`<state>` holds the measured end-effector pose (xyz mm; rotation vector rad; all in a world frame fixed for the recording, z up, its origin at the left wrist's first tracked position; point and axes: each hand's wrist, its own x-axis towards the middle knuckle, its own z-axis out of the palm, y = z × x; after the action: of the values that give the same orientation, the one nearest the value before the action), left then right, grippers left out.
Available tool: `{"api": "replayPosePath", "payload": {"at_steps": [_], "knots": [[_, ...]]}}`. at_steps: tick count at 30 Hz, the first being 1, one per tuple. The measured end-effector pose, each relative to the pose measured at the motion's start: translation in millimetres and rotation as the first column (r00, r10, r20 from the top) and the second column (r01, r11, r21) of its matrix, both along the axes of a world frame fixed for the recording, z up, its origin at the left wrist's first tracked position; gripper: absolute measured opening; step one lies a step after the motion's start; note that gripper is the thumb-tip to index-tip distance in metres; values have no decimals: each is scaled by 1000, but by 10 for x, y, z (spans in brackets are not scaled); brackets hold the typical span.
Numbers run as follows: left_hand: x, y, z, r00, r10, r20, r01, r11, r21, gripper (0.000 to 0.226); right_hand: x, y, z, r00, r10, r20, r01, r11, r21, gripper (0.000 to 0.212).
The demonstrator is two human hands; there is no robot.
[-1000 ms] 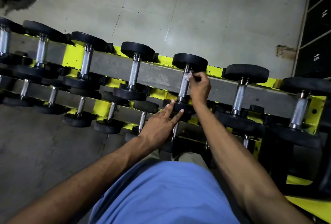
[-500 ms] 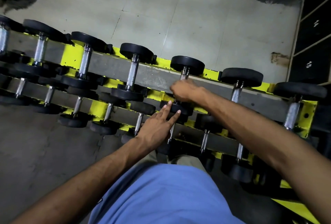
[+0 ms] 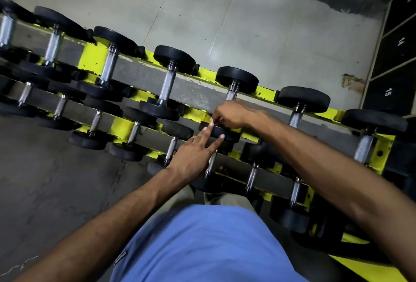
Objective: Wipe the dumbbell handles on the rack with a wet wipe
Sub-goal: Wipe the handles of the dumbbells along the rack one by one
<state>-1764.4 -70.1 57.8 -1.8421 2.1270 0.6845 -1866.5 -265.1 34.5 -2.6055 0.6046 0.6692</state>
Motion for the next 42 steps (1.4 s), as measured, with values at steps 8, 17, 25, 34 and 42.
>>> {"api": "replayPosePath", "payload": {"at_steps": [8, 17, 25, 34, 42], "knots": [[-11, -25, 94, 1000, -16, 4, 16, 999, 37, 92, -332, -51, -173, 931, -129, 341, 188, 971, -145, 21], [93, -51, 114, 997, -72, -12, 72, 997, 41, 88, -421, 340, -317, 813, -430, 393, 482, 876, -38, 16], [189, -59, 48, 992, -114, -45, 116, 993, 36, 92, -325, 229, -569, 5, -986, -169, 652, -124, 748, 22], [311, -128, 82, 976, -213, -42, 215, 974, 74, 93, 91, -197, -641, -338, -745, -575, -121, -572, 812, 48], [410, -173, 153, 961, -270, -64, 274, 959, 71, 95, 169, -207, -551, -498, -722, -481, 5, -557, 830, 33]]}}
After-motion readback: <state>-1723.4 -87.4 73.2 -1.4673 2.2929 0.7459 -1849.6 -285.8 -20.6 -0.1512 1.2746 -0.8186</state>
